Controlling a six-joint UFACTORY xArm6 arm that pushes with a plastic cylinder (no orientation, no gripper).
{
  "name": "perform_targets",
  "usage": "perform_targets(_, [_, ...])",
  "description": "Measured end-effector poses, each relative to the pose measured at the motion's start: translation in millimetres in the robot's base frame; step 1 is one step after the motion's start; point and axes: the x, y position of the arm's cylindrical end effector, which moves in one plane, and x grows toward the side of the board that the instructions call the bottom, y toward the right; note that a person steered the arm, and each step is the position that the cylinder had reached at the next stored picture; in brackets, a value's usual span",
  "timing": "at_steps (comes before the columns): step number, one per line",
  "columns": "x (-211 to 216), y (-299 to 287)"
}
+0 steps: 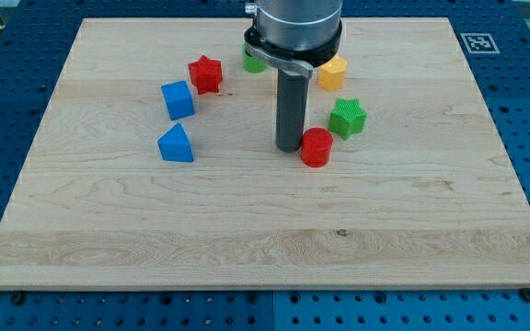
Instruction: Move the blue triangle to the center
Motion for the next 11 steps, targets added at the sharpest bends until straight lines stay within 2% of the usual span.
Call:
perform_targets(2, [48.5,-14.9])
perform_targets(3, [63.4,-49.6])
perform_targets(5, [35.7,-166.3])
perform_targets(8, [-1.2,-144.7])
perform_targets(11, [-4.3,-126.3])
